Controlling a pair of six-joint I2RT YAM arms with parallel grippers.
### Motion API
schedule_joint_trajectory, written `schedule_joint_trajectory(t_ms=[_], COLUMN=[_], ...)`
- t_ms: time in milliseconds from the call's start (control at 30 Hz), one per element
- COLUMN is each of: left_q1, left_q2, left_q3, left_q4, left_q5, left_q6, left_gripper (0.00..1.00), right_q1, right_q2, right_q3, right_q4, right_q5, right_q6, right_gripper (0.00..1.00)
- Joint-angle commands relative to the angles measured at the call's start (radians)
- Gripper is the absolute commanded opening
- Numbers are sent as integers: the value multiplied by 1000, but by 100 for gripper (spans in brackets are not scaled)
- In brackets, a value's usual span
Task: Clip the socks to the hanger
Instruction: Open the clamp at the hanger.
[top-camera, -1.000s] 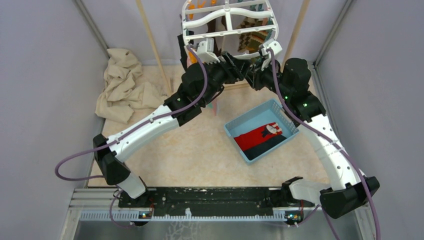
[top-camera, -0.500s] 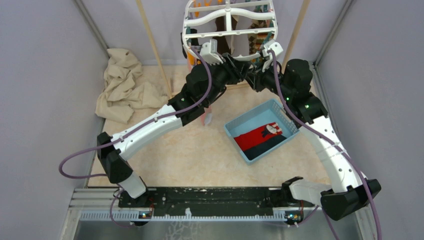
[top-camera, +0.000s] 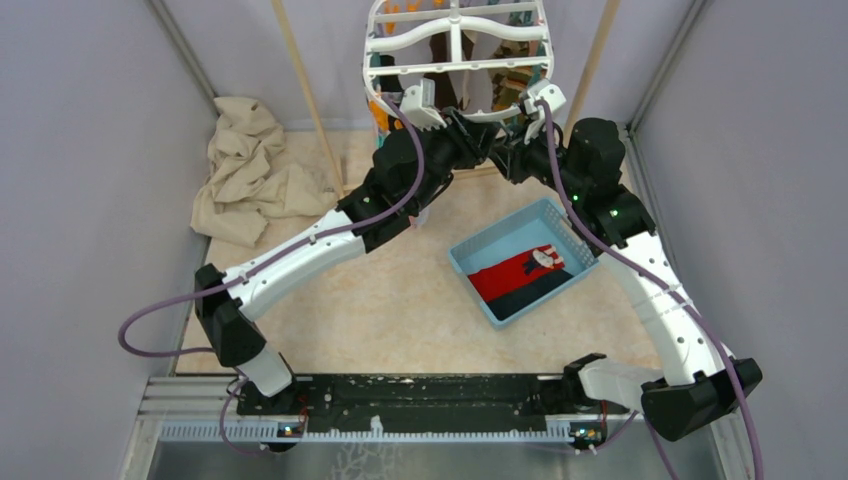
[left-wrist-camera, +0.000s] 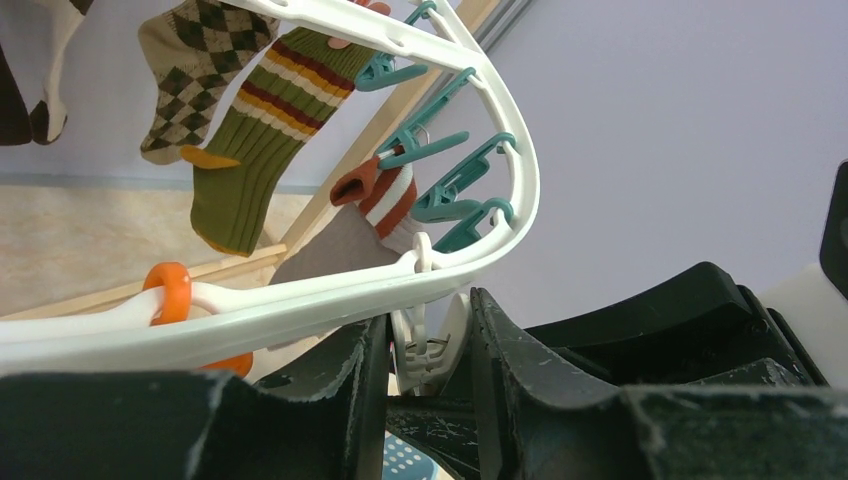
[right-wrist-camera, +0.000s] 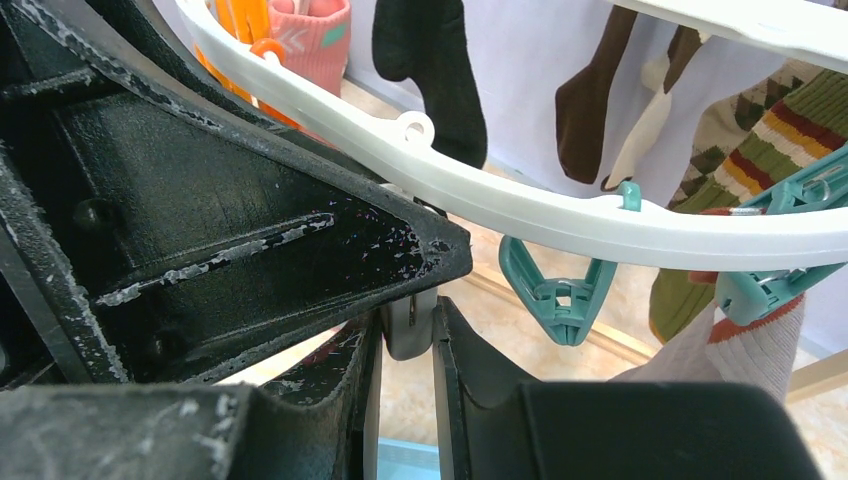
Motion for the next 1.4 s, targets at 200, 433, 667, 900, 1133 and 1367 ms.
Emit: schedule_joint_trajectory(t_ms=[200, 433, 667, 900, 1133, 1367], left_q1=[-5, -5, -5, -5, -5, -5], left_q2=[-54, -82, -104, -124, -106, -56], left_q3=[-27, -60, -86, -97, -77, -29], left_q4=[46, 70, 67, 60, 55, 39], left_q5=[-24, -25, -38, -55, -51, -11], left_q6=[8, 31, 24, 25, 33, 26], left_gripper=[0, 0, 43, 59, 60, 58], right_q1=[12, 12, 12, 12, 12, 12], right_q2=[-37, -47, -50, -48, -48, -43], right_q3=[9, -10, -8, -3, -5, 2], right_q4=[24, 23, 27, 21, 22, 19], right_q5=[0, 26, 36, 31, 19, 12], right_q6=[-1, -1, 6, 4, 4, 1], right_gripper=[0, 0, 0, 0, 0, 0])
